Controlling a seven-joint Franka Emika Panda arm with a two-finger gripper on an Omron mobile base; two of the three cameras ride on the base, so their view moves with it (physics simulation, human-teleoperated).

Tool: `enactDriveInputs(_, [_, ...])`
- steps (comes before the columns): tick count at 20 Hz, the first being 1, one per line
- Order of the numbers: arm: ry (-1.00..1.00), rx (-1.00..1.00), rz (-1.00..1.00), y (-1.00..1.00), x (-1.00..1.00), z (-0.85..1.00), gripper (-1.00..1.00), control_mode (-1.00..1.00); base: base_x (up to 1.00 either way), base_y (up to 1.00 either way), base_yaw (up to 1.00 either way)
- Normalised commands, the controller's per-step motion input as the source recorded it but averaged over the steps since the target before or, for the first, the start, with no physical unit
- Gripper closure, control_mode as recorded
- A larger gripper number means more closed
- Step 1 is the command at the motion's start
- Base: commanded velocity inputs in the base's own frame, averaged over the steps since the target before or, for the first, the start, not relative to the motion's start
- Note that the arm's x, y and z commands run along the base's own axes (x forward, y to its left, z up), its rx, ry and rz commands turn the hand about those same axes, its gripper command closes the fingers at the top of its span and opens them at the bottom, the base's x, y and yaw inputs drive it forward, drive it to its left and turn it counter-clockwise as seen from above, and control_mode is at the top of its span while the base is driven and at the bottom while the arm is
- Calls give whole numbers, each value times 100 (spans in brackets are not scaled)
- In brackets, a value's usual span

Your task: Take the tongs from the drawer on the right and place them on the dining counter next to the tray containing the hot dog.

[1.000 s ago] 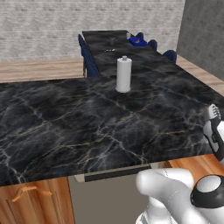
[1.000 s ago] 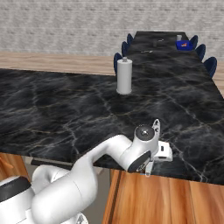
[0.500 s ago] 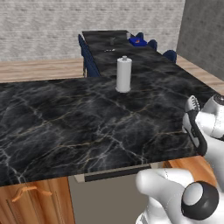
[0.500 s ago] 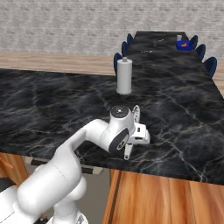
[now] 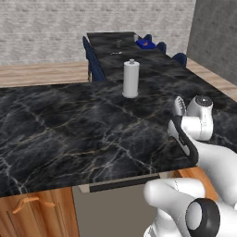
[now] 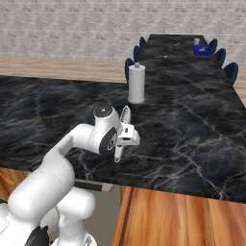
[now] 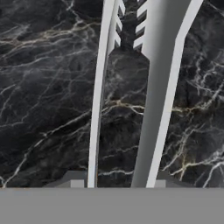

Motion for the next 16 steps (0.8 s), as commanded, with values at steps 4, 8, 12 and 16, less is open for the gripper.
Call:
enactDriveInputs(4, [0, 0, 6, 82, 37, 7, 100, -100, 0, 0, 0])
enactDriveInputs(8, [0, 0, 5, 77, 24, 20, 100, -100, 0, 0, 0])
enactDriveInputs(12, [0, 0, 5, 74, 8, 25, 100, -100, 0, 0, 0])
enactDriveInputs(16, [-2, 0, 5, 66, 0, 36, 100, -100, 0, 0, 0])
